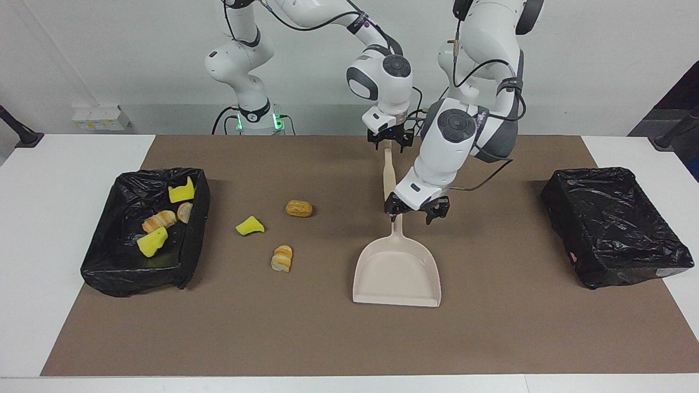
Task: Sweep and dump trash in bin
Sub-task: 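Grasp the dustpan with the left gripper while the right gripper reaches the brush, then lift the dustpan with the left gripper while the right gripper lifts the brush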
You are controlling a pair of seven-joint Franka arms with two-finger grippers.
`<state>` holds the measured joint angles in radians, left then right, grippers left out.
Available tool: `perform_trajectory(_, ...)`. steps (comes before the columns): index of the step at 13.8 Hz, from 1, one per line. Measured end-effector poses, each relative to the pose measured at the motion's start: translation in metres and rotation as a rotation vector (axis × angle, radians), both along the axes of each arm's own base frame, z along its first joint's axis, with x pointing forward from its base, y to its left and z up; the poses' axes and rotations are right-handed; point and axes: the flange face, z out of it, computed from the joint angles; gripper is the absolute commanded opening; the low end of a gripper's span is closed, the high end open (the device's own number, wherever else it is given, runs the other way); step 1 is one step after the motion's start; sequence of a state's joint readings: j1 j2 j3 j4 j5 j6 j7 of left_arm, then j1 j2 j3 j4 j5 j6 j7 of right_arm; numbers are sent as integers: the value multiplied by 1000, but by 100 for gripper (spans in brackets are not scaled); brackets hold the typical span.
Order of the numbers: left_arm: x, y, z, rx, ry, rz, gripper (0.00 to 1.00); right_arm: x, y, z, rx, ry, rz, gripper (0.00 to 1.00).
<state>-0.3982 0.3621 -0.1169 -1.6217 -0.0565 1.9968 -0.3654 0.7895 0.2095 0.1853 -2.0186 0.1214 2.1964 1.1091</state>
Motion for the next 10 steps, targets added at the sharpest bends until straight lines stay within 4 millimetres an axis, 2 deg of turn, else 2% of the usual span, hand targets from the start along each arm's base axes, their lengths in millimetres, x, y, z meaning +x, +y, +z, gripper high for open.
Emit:
perform_trajectory(2,-12,-8,-15,20,37,-13,100,0,0,-6,-6,6,0,52)
perform_trajectory(5,-25,-11,-38,45,78,-24,100,0,0,-8,-7,7,0,5)
perform_trajectory(6,-28,-13,-43,51,88,-26,100,0,1,-7,-6,6,0,0)
perform_trajectory(8,-34,-17,-50,58,100,-24,100,0,1,-8,-6,6,-1,0)
perform_trajectory(9,-35,-18,-52,61,103,-25,72,0,1,-7,-6,6,-1,0)
perform_trajectory(10,-38,-20,-54,64,108,-29,13,0,1,-7,-5,6,-1,0)
